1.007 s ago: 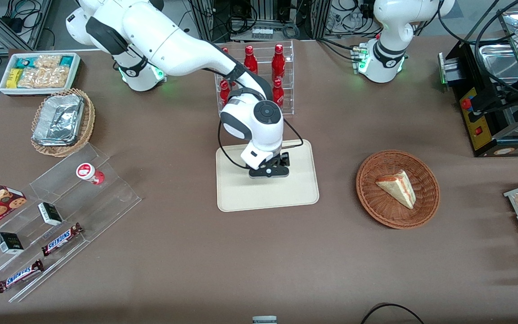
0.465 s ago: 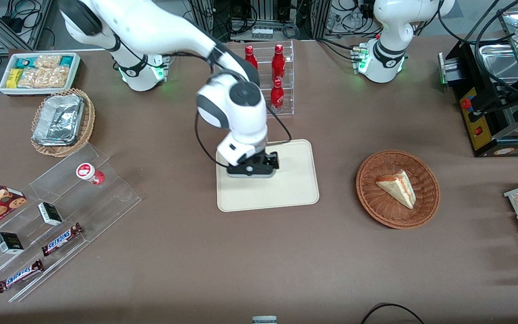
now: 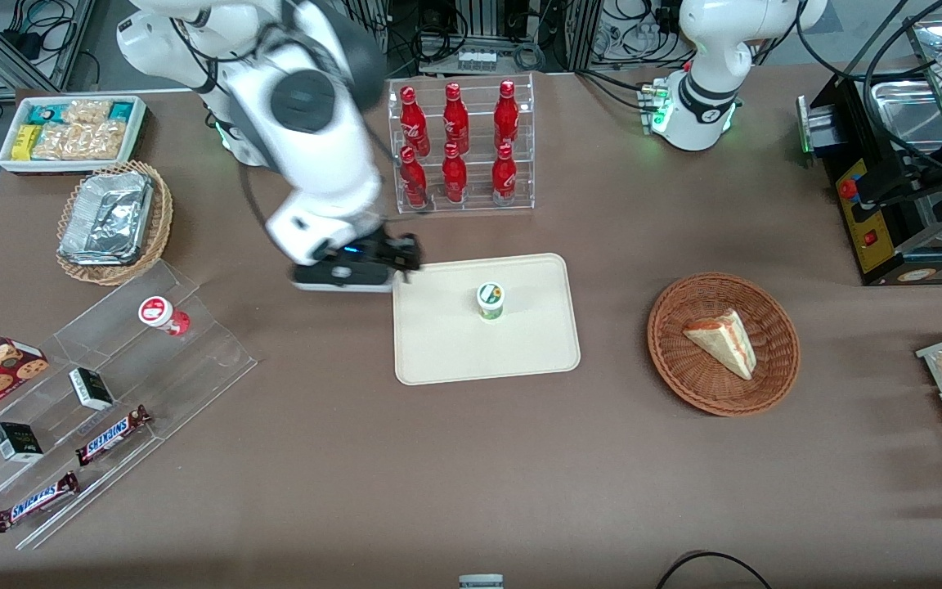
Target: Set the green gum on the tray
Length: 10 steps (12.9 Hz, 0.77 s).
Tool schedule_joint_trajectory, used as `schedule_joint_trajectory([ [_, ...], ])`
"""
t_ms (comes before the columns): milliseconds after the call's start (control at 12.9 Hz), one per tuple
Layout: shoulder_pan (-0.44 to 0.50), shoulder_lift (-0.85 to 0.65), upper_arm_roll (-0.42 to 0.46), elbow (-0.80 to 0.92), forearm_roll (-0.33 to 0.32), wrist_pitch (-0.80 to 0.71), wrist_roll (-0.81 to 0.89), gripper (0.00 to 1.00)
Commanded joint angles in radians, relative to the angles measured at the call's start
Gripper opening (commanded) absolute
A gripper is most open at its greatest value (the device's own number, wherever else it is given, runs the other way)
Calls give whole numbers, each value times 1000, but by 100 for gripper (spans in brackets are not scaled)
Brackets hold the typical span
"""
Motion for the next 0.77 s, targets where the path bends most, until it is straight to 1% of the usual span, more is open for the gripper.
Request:
schedule_joint_trajectory([
  [0,-118,-169,3,-112,74,-71,-104,100],
  [155,-196,-212,-7,-103,77,-166,-188,100],
  [387,-313,-238,-17,-95,80,-247,-323,100],
  [465,-331,-234,-34,-86,80,-258,-347,100],
  [542,-330,-228,-77,-70,80,-273,-363,100],
  [697,-338,-225,-114,-53,80,-296,-375,100],
])
